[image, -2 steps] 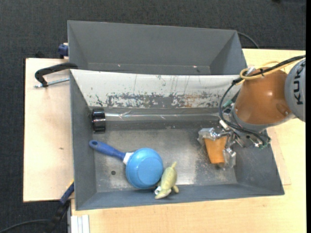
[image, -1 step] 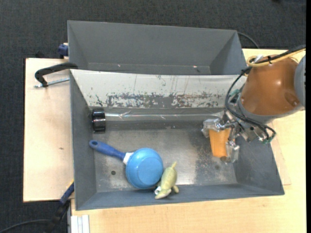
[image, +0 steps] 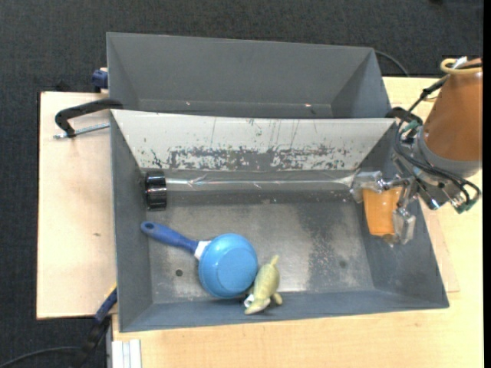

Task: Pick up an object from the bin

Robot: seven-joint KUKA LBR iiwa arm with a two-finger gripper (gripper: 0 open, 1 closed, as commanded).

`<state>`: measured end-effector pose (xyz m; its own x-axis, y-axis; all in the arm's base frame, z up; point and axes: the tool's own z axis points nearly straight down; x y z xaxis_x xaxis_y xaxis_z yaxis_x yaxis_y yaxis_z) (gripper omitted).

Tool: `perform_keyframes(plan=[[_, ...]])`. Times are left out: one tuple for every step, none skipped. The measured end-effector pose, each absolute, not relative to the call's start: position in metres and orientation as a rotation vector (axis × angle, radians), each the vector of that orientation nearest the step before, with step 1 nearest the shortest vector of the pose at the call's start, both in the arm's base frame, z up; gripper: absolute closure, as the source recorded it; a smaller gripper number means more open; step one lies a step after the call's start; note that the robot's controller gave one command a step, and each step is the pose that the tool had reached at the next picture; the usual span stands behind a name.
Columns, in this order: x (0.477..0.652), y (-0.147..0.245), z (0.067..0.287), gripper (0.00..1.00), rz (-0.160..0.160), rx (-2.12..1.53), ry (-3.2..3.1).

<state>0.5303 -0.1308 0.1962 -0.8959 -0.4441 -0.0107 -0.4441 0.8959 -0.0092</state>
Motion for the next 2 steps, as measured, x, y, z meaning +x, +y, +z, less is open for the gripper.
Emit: perform_keyframes(plan=[[0.523,-0.139,0.41,1.0,-0.012,-0.678,3.051],[0.496,-0.143,0.315,1.0,0.003,-1.164,2.919]])
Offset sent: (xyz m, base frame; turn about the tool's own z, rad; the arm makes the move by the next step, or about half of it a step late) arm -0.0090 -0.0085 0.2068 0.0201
